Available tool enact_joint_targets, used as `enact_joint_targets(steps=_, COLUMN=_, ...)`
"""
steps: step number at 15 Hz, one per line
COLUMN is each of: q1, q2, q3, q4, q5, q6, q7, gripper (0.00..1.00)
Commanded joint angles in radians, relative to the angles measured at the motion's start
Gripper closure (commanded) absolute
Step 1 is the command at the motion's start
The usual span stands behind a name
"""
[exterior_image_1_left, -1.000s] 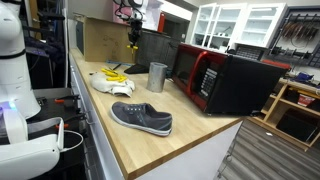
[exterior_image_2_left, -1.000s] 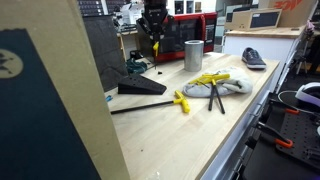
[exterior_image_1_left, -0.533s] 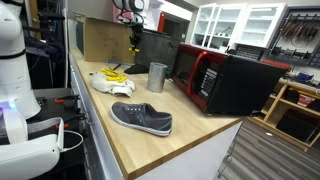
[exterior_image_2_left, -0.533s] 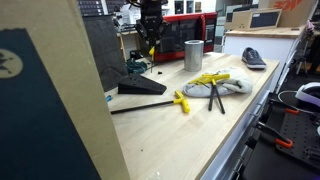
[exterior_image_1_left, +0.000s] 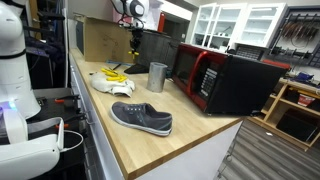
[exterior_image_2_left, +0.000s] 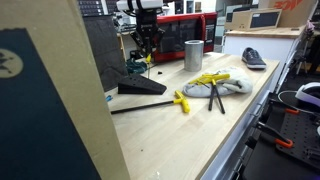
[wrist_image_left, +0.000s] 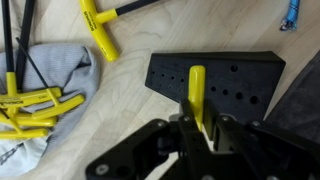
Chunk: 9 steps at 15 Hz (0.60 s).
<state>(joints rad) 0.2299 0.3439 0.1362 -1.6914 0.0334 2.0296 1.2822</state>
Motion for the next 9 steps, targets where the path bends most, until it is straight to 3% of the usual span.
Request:
enact_joint_targets(steps=1, q1=0.024, q2=0.037, q3=-0.017, q4=0.044, q5=-0.016, q6=-0.009, q7=0.011, gripper=0.96)
enact_joint_targets(steps=9, q1=0.03, q2=0.064, q3=-0.019, q4=0.069, q5=-0.002, q6=-0.045, q7=0.01, gripper=0.96)
